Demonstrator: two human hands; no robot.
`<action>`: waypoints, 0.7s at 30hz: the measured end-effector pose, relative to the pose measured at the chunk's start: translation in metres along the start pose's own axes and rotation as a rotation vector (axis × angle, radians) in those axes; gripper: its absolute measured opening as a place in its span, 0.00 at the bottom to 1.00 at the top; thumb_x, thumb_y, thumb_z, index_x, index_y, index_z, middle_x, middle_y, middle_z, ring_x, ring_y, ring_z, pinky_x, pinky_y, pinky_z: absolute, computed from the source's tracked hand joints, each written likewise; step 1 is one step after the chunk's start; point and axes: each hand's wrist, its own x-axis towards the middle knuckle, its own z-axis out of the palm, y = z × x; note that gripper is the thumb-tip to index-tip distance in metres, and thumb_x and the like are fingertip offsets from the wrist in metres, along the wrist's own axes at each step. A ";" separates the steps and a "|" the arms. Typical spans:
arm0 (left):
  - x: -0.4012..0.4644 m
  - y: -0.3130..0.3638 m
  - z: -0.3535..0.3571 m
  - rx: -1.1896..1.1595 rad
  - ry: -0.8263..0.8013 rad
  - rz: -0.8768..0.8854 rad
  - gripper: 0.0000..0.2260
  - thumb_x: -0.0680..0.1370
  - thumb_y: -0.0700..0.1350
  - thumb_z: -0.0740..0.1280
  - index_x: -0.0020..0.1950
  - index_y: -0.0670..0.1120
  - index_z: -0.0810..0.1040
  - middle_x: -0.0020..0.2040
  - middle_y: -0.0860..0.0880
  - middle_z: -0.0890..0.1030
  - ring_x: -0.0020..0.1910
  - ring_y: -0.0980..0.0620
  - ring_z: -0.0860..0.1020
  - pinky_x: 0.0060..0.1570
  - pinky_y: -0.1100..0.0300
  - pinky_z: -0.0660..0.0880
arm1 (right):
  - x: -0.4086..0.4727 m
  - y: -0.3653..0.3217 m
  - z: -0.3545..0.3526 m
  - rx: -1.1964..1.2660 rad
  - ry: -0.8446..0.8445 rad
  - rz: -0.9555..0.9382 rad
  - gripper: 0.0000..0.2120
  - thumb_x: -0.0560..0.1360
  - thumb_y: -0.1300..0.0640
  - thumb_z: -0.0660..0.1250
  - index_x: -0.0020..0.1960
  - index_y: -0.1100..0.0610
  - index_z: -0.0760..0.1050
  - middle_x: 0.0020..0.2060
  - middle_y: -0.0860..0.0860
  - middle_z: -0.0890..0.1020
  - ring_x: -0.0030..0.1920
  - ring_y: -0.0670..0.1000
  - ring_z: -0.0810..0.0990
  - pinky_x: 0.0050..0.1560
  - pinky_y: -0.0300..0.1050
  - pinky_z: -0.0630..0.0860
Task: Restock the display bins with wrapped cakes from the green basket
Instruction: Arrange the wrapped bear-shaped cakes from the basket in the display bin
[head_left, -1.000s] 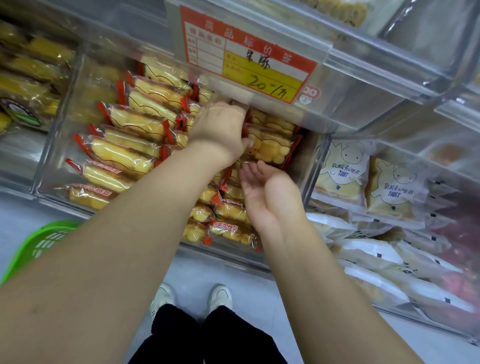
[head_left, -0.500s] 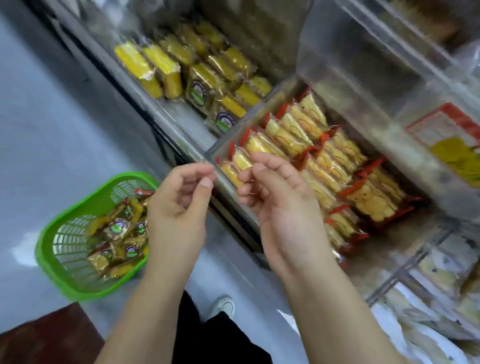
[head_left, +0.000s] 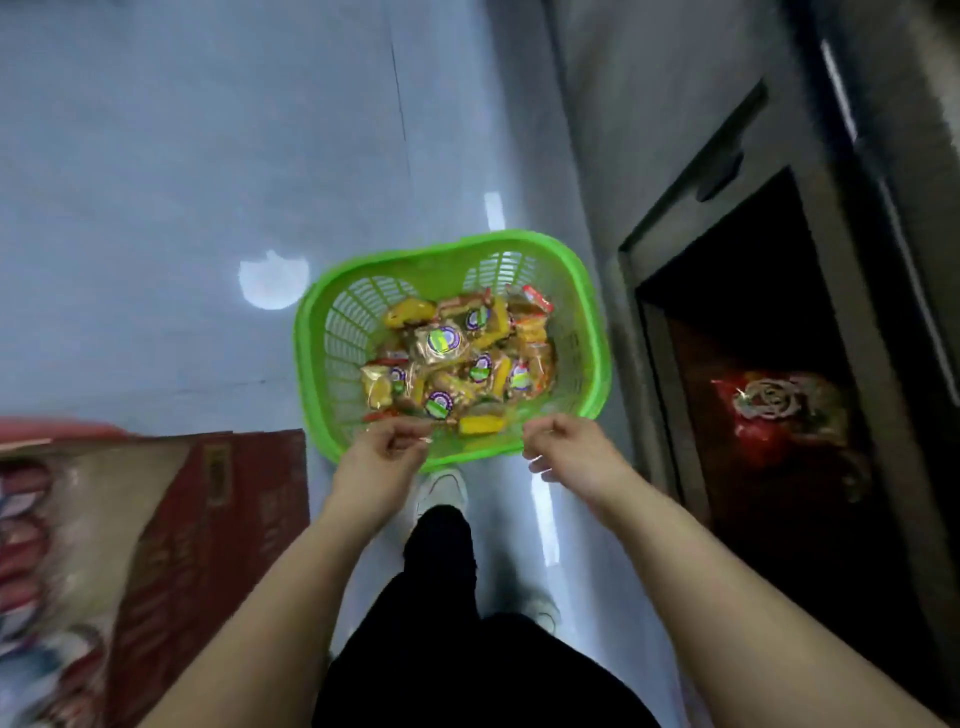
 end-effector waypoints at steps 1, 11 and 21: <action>0.021 -0.016 0.004 0.024 -0.023 -0.021 0.06 0.76 0.36 0.65 0.51 0.41 0.79 0.35 0.52 0.75 0.34 0.58 0.73 0.37 0.69 0.69 | 0.027 0.011 0.002 -0.142 -0.002 -0.016 0.11 0.75 0.65 0.61 0.37 0.54 0.71 0.33 0.55 0.74 0.31 0.51 0.71 0.29 0.37 0.67; 0.219 -0.088 0.056 0.243 -0.057 0.232 0.04 0.75 0.42 0.66 0.48 0.51 0.77 0.41 0.56 0.78 0.40 0.52 0.77 0.45 0.57 0.74 | 0.235 0.029 -0.017 -0.987 0.286 -0.464 0.17 0.73 0.59 0.66 0.61 0.61 0.72 0.54 0.61 0.74 0.54 0.61 0.75 0.54 0.47 0.70; 0.279 -0.068 0.099 0.380 -0.042 0.479 0.07 0.75 0.40 0.66 0.52 0.48 0.77 0.43 0.56 0.76 0.43 0.56 0.74 0.41 0.65 0.69 | 0.289 0.029 -0.005 -1.433 0.387 -0.477 0.14 0.77 0.58 0.59 0.62 0.60 0.69 0.61 0.60 0.66 0.61 0.61 0.68 0.56 0.54 0.70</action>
